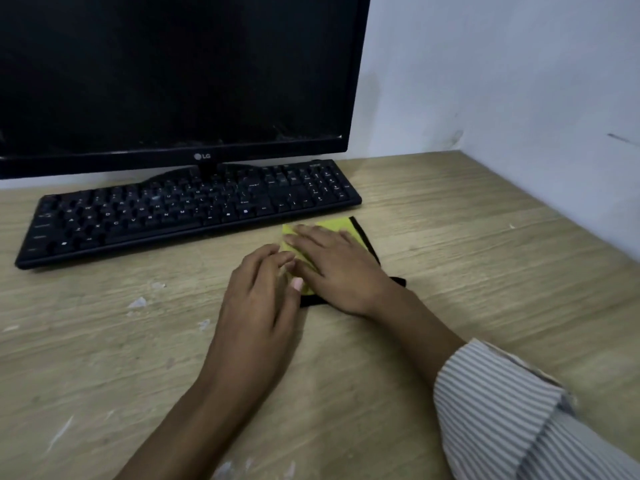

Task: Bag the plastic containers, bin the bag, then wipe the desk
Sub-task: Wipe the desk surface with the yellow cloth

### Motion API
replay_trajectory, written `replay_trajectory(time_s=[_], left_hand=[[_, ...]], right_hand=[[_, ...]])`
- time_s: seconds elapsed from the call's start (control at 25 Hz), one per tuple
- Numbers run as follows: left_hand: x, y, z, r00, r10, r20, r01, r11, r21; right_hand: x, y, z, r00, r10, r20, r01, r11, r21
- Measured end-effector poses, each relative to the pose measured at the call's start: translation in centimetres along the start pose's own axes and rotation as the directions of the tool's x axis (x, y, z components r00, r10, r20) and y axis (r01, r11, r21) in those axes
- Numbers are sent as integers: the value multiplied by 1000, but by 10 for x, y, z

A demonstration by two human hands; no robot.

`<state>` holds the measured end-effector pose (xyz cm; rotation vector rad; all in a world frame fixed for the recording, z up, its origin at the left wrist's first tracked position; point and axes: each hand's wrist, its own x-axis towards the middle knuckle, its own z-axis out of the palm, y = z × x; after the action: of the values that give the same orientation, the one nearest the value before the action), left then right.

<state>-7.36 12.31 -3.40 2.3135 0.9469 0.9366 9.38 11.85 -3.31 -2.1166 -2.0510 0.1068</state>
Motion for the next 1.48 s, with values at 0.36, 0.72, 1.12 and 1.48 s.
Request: replay_trajectory(time_s=[0.36, 0.72, 1.12, 1.48], left_hand=[[83, 46, 98, 917, -17, 399, -144, 918, 371], [59, 54, 98, 877, 54, 477, -264, 884, 386], [79, 90, 149, 837, 197, 510, -376, 885, 276], [108, 106, 179, 875, 103, 474, -275, 911, 308]], right_hand=[[-74, 114, -24, 848, 391, -358, -366, 920, 137], [-88, 150, -47, 843, 425, -329, -349, 899, 266], [-92, 167, -55, 798, 497, -342, -457, 868, 195], [-89, 171, -53, 795, 504, -338, -486, 862, 141]])
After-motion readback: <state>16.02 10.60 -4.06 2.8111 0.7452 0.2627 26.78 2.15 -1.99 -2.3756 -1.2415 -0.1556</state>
